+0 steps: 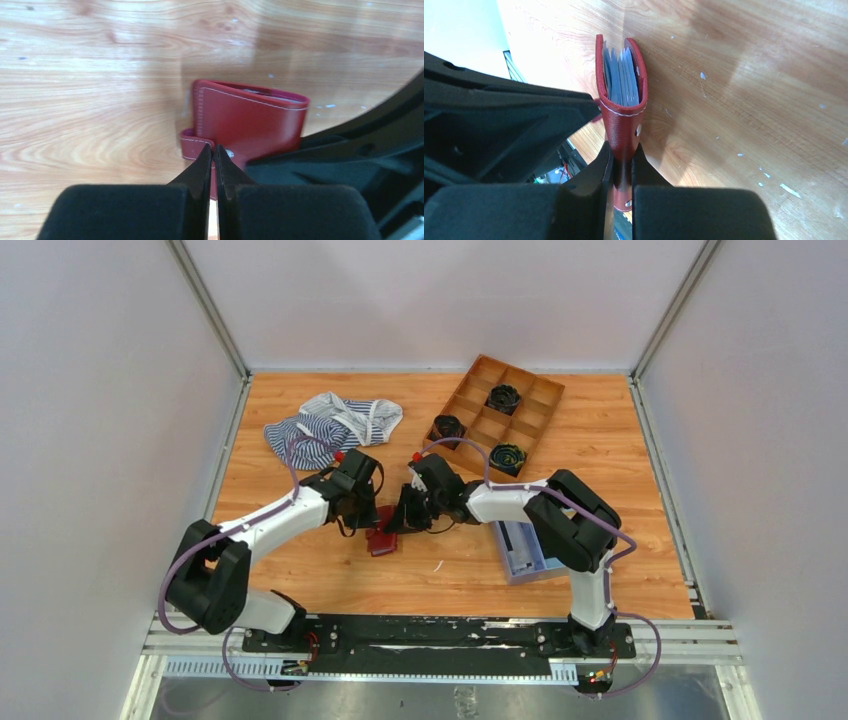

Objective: Take the credit cards out of the card holder
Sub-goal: Open the card holder at the center of the board.

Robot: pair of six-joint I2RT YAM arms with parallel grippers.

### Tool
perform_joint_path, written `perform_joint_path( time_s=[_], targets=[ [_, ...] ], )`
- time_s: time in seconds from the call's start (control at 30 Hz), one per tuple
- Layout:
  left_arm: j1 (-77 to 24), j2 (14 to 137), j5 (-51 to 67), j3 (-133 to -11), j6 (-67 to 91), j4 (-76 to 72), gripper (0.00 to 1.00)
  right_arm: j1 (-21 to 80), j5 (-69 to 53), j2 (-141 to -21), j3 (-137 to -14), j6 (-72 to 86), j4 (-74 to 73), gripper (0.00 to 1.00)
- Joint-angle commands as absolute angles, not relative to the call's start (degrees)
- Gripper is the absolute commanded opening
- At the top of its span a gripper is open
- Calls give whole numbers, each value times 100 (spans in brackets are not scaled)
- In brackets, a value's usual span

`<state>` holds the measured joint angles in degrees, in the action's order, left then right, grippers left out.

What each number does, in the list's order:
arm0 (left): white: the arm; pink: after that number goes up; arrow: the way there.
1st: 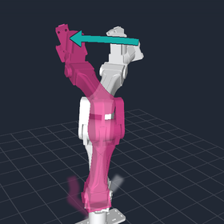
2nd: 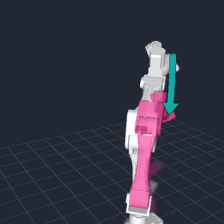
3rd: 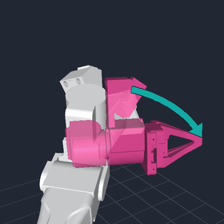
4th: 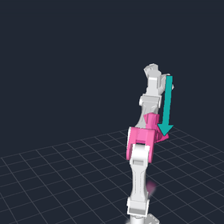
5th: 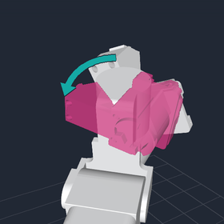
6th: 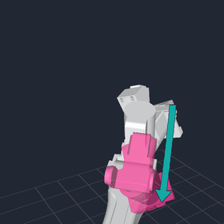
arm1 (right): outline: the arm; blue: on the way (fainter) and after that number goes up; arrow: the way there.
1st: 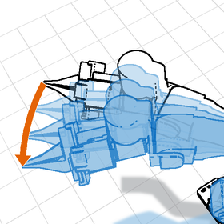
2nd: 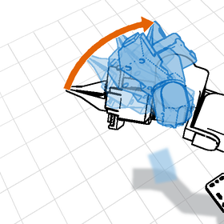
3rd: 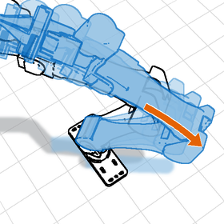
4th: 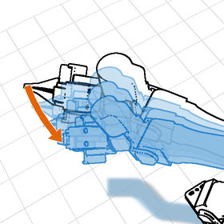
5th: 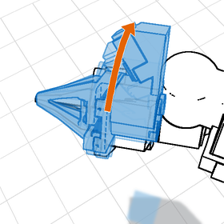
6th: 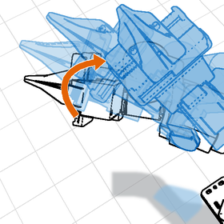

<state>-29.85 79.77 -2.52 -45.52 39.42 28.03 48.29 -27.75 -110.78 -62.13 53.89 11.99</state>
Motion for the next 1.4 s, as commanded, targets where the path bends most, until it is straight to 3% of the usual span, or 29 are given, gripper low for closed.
perform_joint_path(
  time_s=[0.0, 0.33, 0.37, 0.43, 0.53, 0.6, 0.73, 0.8, 0.97, 1.03, 1.1, 1.2, 1.37],
  targets=[
    [-2962, 7961, -996, -4664, 3680, 3510, 0, 4660, -2565, -10995, -6075, 5181, 844, 0],
    [-2962, 7550, -1151, -4633, 3534, 3813, 0, 4415, -2398, -10701, -5670, 4870, 803, 0],
    [-2962, 7479, -1133, -4625, 3541, 3819, 0, 4363, -2328, -10610, -5615, 4762, 688, 3],
    [-2962, 7389, -1082, -4615, 3557, 3802, 0, 4285, -2147, -10444, -5610, 4472, 371, 33],
    [-2962, 7355, -980, -4632, 3479, 3760, 0, 4263, -1801, -10176, -5724, 4090, -256, 52],
    [-2962, 7392, -947, -4633, 3425, 3700, 0, 4264, -1624, -10038, -5793, 3961, -535, 57],
    [-2953, 7481, -764, -4616, 3410, 3551, 0, 4266, -1302, -9926, -5924, 3854, -900, 59],
    [-2953, 7434, -524, -4564, 3430, 3390, 15, 4269, -1230, -9908, -5924, 3864, -940, 59],
    [-2954, 6861, -227, -4290, 3516, 2759, 66, 4263, -1148, -9748, -5866, 3878, -951, 60],
    [-2953, 6832, -144, -4281, 3505, 2624, 78, 4264, -1102, -9662, -5816, 3853, -921, 60],
    [-2953, 6954, -40, -4277, 3494, 2477, 83, 4266, -1101, -9590, -5783, 3841, -914, 60],
    [-2954, 7286, 216, -4198, 3518, 2227, 81, 4265, -1097, -9501, -5712, 3867, -886, 59],
    [-2953, 7924, 282, -4169, 3584, 1929, 66, 4268, -1073, -9402, -5674, 3868, -882, 59]
  ],
)
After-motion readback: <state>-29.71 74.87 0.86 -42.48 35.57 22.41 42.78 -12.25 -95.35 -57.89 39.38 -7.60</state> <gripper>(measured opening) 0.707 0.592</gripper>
